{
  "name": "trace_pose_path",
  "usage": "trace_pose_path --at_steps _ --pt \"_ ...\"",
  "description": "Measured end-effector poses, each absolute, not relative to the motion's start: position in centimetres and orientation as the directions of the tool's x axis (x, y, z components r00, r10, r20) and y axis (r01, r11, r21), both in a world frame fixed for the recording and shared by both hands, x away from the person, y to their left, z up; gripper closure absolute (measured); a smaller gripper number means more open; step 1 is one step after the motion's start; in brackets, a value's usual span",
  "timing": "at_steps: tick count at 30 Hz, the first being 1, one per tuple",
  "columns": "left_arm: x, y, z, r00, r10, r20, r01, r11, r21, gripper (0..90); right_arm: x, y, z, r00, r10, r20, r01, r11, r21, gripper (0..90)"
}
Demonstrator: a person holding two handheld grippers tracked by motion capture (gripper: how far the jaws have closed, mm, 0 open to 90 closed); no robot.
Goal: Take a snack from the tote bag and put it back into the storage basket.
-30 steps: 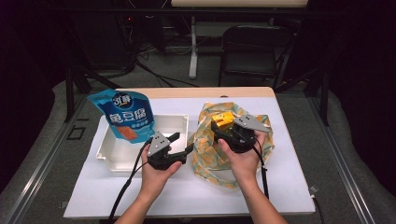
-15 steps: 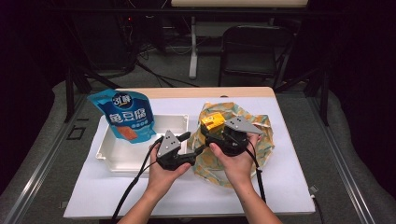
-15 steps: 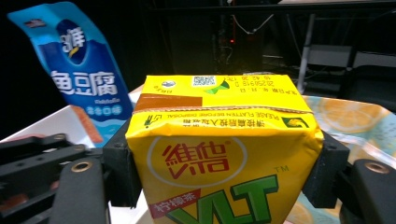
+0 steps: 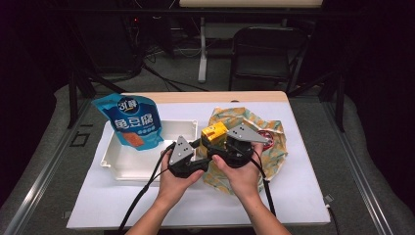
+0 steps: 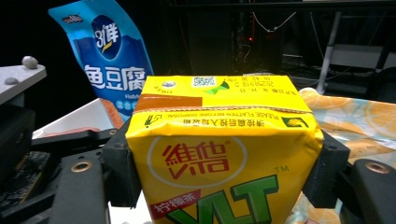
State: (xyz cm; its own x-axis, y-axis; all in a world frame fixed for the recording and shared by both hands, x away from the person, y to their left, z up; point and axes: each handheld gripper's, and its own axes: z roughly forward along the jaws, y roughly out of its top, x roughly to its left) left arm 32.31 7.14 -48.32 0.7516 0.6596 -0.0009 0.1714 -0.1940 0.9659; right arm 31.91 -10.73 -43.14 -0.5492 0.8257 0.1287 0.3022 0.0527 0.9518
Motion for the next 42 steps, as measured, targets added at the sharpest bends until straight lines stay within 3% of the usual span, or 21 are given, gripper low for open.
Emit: trace_pose_path --at_steps 15,18,22,32,42 --pt "31.9 8.1 -48.5 0.772 0.635 0.013 0.140 -0.190 0.972 50.4 31.8 -10.3 -42.9 -0.593 0.793 0.139 0.302 0.059 0.951 27.5" --pt "32.1 8.8 -48.7 0.781 0.624 -0.020 0.165 -0.175 0.971 51.1 31.7 -10.2 -42.8 -0.606 0.782 0.146 0.299 0.054 0.953 24.4" --pt "32.6 9.9 -49.0 0.759 0.649 -0.041 0.181 -0.151 0.972 51.3 31.4 -10.3 -42.3 -0.621 0.769 0.150 0.285 0.043 0.958 18.0" --pt "33.8 14.2 -49.3 0.696 0.715 -0.066 0.201 -0.106 0.974 51.2 30.9 -11.6 -41.7 -0.622 0.768 0.150 0.249 0.013 0.968 18.9" --pt "35.4 16.4 -51.8 0.659 0.746 -0.093 0.238 -0.090 0.967 51.1 31.0 -13.6 -43.0 -0.599 0.784 0.164 0.283 0.016 0.959 20.1"
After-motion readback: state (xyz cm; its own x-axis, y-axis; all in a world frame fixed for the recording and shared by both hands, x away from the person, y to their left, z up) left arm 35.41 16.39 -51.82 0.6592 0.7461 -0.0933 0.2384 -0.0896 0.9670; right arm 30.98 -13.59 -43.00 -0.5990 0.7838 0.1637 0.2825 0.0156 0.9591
